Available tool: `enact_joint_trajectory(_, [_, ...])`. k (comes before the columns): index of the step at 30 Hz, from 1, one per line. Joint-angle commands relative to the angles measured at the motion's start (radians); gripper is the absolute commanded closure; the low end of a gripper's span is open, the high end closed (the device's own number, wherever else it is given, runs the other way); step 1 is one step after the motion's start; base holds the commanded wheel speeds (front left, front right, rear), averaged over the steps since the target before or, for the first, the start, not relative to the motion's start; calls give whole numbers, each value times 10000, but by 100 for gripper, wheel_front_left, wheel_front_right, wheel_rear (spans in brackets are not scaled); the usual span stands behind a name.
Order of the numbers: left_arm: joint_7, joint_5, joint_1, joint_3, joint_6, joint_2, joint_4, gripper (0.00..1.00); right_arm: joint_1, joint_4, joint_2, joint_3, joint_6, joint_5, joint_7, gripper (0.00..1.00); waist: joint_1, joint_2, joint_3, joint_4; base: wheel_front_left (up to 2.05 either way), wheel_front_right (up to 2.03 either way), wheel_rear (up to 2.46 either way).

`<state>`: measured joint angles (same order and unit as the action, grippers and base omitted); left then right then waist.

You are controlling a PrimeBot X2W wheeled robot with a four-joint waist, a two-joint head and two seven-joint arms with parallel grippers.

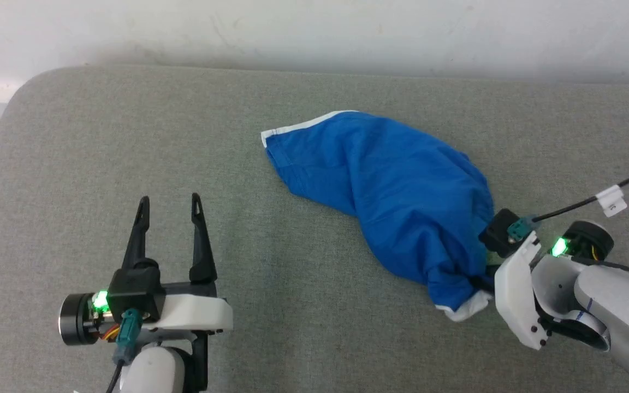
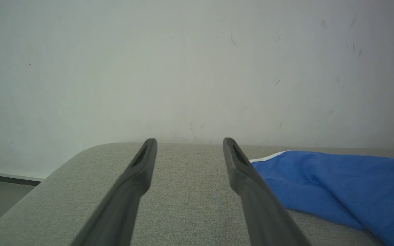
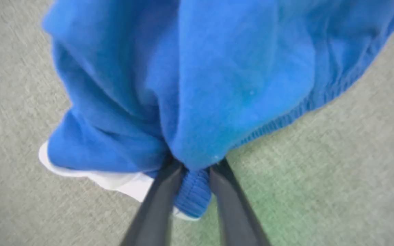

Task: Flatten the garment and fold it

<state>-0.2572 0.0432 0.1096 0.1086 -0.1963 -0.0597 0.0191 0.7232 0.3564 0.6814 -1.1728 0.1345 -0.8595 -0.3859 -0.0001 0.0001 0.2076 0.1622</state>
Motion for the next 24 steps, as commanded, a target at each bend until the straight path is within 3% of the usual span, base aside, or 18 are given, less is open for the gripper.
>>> enact_joint_trajectory(1, [-45, -16, -78, -97, -66, 50, 80, 0, -8, 345, -146, -155, -38, 233, 768, 100, 1, -1, -258, -250, 0, 0, 0])
enact_joint_trajectory(8, [-45, -49, -492, -338, 77, 60, 157, 0, -83, -674, 1102, 987, -38, 945, 3014, 100, 1, -1, -967, -995, 0, 0, 0])
enact_joint_trajectory(12, [-45, -87, -550, -332, 131, 65, 155, 0, -966, -1380, 1781, 1647, -38, 1092, 3168, 100, 1, -1, -1149, -1228, 0, 0, 0])
enact_joint_trajectory(14, [-45, -109, -586, -343, 133, 70, 176, 0, -2538, -1810, 2104, 2145, -38, 1003, 2906, 100, 1, -1, -1254, -1400, 0, 0, 0])
enact_joint_trajectory(18, [-45, -105, -585, -390, 137, 74, 185, 0, -4163, -1841, 2071, 2335, -38, 1103, 2659, 100, 1, -1, -1272, -1507, 0, 0, 0])
enact_joint_trajectory(22, [-45, -140, -479, -449, 221, 66, 248, 0, -5736, -1418, 1394, 3012, -38, 1299, 2674, 100, 1, -1, -1297, -1617, 0, 0, 0])
enact_joint_trajectory(23, [-45, -155, -434, -484, 250, 38, 257, 0, -5951, -1309, 1169, 3334, -38, 1389, 2810, 96, 1, -1, -1309, -1665, 0, 0, 0])
enact_joint_trajectory(24, [-45, -176, -375, -525, 284, -15, 262, 0, -6106, -1224, 942, 3710, -38, 1524, 2995, 34, 1, -1, -1329, -1723, 0, 0, 0])
